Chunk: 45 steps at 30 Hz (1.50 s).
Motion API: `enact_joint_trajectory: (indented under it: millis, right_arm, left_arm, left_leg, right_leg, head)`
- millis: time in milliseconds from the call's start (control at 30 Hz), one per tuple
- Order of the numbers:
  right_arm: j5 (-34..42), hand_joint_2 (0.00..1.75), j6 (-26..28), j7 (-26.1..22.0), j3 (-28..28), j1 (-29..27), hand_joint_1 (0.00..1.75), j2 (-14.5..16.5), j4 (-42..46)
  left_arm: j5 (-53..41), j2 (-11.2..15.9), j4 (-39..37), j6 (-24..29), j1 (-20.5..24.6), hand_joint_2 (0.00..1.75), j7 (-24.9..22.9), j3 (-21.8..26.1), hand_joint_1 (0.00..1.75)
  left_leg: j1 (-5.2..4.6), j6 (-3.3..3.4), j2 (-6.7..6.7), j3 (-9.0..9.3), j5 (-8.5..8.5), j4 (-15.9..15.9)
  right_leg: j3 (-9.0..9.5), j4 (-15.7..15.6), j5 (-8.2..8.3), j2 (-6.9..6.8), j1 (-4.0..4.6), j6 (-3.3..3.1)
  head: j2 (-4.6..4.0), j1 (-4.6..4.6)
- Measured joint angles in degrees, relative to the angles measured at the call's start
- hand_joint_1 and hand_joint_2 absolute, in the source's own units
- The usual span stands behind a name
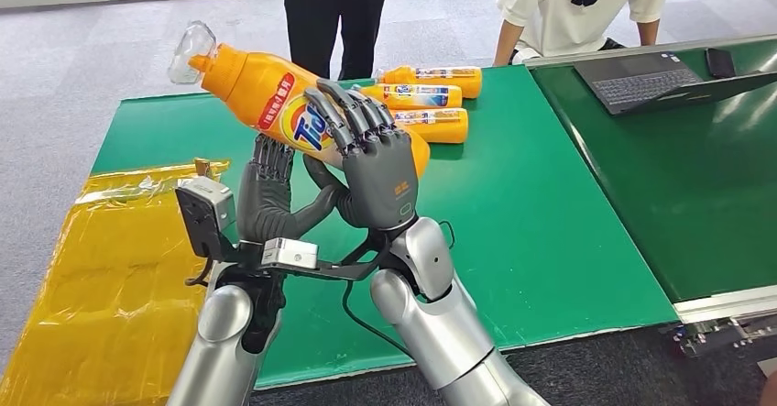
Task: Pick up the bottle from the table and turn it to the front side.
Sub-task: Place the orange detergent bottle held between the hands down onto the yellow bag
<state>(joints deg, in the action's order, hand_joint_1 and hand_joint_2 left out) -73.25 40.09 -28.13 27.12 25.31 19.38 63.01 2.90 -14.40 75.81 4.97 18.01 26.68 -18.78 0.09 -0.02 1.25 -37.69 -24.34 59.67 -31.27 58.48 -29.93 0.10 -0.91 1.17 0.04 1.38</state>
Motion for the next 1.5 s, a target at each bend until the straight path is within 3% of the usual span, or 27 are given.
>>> enact_joint_trajectory:
  millis: [400,967,1500]
  right_arm:
    - [-0.77,1.75,-0.04,-8.07,-3.19,-2.49,1.75,-0.28,-6.10]
    - [-2.62,1.75,0.05,-11.52,-8.52,-7.14,1.75,-1.51,-8.00]
    - [5.50,1.75,0.02,-12.03,-8.96,-8.65,1.75,-1.93,-7.59]
  left_arm:
    - [-0.40,0.52,1.04,0.79,-2.18,1.75,-0.64,1.26,0.00]
    - [0.30,1.40,0.00,1.97,-2.19,1.75,1.25,1.97,0.00]
    - [2.87,0.87,-2.59,0.82,-0.28,1.75,0.61,1.66,0.00]
  left_leg:
    - [0.00,0.00,0.00,0.00,0.00,0.00]
    - [-0.01,-0.01,0.07,-0.01,-0.01,0.00]
    - [-0.01,-0.01,0.09,-0.01,-0.01,0.00]
  right_leg:
    - [-0.06,-0.01,-0.03,-0.01,-0.02,-0.04]
    - [-0.15,-0.01,-0.03,0.06,-0.03,-0.05]
    - [-0.12,-0.01,-0.03,0.07,-0.03,-0.05]
  head:
    - [0.00,-0.01]
    - [0.00,-0.02]
    - [0.00,-0.02]
